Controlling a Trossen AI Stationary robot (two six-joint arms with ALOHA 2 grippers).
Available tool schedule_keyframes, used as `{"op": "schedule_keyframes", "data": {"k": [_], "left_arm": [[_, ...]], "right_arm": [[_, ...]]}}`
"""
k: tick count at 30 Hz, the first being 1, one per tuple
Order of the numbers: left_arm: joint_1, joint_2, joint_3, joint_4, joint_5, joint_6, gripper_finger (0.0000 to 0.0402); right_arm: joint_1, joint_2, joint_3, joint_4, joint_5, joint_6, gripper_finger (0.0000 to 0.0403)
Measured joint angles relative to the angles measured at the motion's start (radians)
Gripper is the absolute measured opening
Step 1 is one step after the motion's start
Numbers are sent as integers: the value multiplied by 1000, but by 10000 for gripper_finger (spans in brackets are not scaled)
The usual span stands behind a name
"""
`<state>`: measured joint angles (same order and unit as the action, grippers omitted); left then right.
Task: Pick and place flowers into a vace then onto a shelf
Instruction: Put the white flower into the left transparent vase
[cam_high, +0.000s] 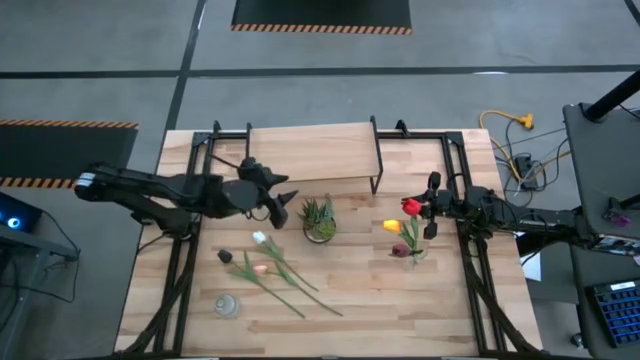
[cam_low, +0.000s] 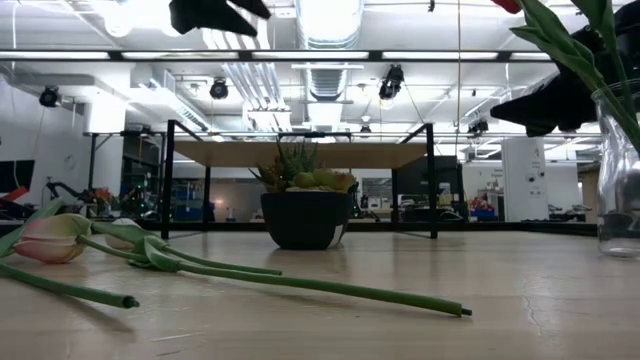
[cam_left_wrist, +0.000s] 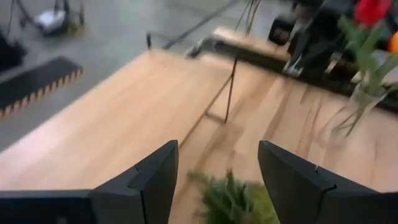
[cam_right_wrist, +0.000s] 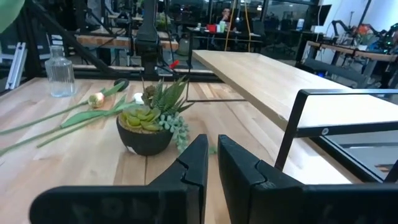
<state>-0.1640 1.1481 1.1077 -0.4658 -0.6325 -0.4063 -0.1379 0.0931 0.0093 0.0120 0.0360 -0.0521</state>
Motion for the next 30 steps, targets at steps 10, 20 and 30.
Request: {"op": "schedule_keyframes", "data": {"k": [10, 20, 30], "left_arm": [[-23, 123, 87, -206, 34, -444, 205], [-43, 179, 43, -230, 332, -825, 205], [-100, 286, 43, -276, 417, -1195, 205]], "right_arm": [[0, 0, 0, 1, 0, -7, 28], [0, 0, 0, 9, 1, 23, 28], [0, 0, 0, 80, 0, 57, 28]]}}
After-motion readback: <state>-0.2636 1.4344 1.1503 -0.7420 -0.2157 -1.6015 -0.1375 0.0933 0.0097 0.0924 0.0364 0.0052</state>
